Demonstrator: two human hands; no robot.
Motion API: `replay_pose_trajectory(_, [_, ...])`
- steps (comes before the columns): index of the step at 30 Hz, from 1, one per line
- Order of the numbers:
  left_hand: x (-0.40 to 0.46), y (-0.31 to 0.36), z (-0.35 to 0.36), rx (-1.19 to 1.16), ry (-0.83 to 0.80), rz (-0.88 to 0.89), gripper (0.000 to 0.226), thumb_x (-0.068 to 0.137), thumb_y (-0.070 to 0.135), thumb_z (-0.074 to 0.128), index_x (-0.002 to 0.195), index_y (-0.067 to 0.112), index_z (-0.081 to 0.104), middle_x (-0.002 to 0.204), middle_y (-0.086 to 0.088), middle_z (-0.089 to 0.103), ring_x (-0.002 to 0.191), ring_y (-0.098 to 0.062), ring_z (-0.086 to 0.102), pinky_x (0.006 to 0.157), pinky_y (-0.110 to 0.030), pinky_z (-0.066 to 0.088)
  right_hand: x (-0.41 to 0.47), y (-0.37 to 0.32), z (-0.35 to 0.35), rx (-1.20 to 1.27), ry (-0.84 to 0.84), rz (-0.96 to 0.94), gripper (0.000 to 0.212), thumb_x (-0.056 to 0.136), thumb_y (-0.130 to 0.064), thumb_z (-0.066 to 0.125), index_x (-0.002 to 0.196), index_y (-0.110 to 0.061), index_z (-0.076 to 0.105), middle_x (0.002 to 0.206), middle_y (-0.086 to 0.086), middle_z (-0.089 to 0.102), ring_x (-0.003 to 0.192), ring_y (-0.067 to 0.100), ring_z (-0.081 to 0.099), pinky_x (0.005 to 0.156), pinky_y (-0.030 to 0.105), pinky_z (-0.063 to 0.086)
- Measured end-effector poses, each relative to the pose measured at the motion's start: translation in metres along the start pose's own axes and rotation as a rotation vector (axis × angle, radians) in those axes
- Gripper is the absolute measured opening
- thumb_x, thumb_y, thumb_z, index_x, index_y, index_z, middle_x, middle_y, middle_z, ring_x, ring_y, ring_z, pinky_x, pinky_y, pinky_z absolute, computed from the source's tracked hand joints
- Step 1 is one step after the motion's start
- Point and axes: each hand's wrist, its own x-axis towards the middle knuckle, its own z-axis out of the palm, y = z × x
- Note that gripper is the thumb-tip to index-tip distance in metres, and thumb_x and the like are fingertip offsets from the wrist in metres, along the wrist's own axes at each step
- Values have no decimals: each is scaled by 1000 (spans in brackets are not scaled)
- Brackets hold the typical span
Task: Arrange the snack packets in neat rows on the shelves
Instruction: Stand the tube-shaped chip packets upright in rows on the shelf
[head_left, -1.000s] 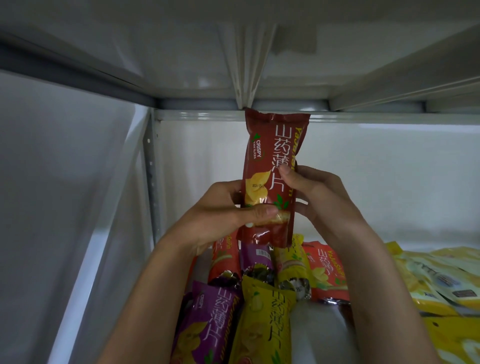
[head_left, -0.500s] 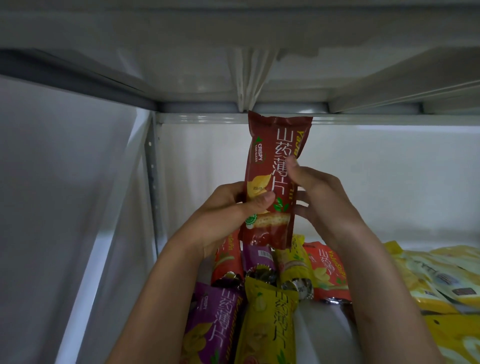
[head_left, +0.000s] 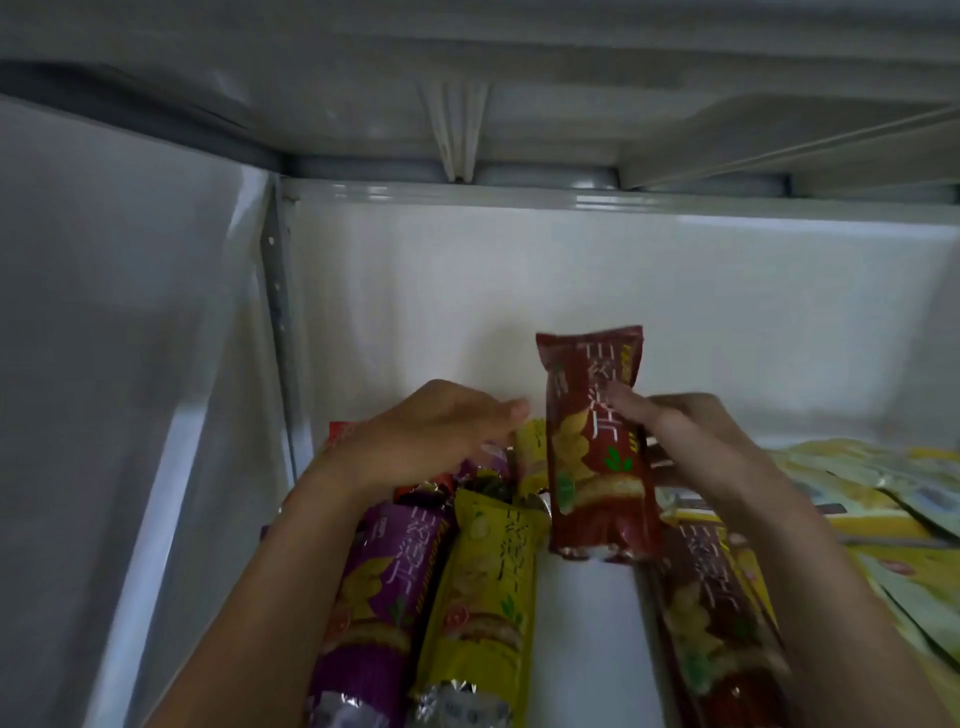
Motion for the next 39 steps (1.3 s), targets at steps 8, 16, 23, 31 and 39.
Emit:
replay_pose_trajectory(8, [-8, -79, 16, 433, 198, 16, 18, 98, 45, 67, 87, 35, 77, 90, 19, 73, 89, 2, 66, 92, -30, 51, -38, 43, 10, -384, -4, 145, 55, 93, -60, 66, 83, -7, 77, 85, 12, 76, 74, 21, 71, 62, 29, 50])
replay_pose_trajectory(16, [-10, -92, 38, 697, 207, 13, 39, 94, 66, 56, 97, 31, 74, 103, 9, 63, 97, -14, 60, 90, -45, 54, -39, 38, 16, -638, -69, 72, 52, 98, -59, 58, 79, -11, 64, 84, 8, 64, 77, 23, 63, 65, 33, 48])
replay_pose_trajectory(23, [-12, -81, 49, 808, 94, -94, 73, 95, 80, 33, 72, 21, 70, 83, 5, 57, 78, -12, 56, 89, -49, 54, -50, 40, 13, -900, -287, 152, 66, 94, -75, 45, 89, -14, 71, 93, 5, 68, 91, 26, 67, 93, 40, 53])
replay_pose_trajectory(31, [-9, -68, 55, 733, -5, -247, 79, 95, 80, 35, 66, 14, 67, 71, 5, 50, 106, -29, 64, 111, -51, 33, -54, 37, 20, -1007, -190, -29, 51, 98, -45, 55, 147, -29, 52, 155, 4, 42, 147, 32, 34, 119, 53, 26])
replay_pose_trajectory(39, [-10, -68, 48, 317, 121, -192, 62, 92, 69, 61, 103, 11, 80, 104, -10, 76, 87, -14, 65, 75, -25, 42, -37, 52, 52, -859, -270, -232, 46, 102, -60, 45, 79, -25, 63, 80, -4, 53, 107, 32, 59, 101, 54, 43])
